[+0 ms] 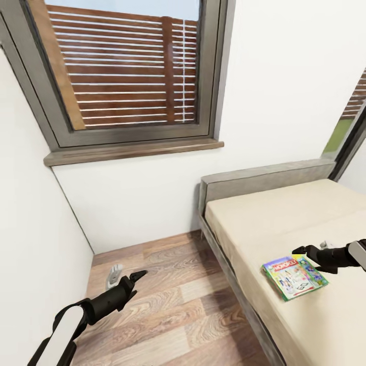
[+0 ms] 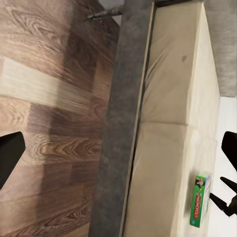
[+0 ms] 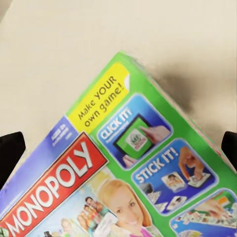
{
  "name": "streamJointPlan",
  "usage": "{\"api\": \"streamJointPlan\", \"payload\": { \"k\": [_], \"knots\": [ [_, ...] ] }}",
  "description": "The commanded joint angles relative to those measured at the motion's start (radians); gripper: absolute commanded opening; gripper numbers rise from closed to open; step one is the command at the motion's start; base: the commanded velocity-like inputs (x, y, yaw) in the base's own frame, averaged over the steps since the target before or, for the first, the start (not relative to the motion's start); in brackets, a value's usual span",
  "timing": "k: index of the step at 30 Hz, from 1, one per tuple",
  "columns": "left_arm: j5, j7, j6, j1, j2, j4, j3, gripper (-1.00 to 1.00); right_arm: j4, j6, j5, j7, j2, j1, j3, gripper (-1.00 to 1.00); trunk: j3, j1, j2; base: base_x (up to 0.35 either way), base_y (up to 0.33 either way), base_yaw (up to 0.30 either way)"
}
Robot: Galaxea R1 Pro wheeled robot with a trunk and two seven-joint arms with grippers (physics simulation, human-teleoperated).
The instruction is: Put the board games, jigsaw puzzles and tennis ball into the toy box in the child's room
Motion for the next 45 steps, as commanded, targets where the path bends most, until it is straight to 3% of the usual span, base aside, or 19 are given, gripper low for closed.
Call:
{"api": "streamJointPlan", "payload": {
  "k": [1, 45],
  "knots": [
    [0.010, 0.008, 0.005, -0.001, 0.000, -0.001, 0.001, 1.00, 0.000, 0.001, 0.005, 0.010, -0.001, 0.000, 0.005, 1.00, -0.001, 0.000, 0.000, 0.000, 0.000, 0.183],
    [0.009, 0.009, -0.046, -0.001, 0.000, -0.001, -0.001, 1.00, 0.000, 0.001, 0.005, 0.009, -0.001, 0.000, 0.005, 1.00, -0.001, 0.000, 0.000, -0.043, -0.046, 0.023]
  ]
}}
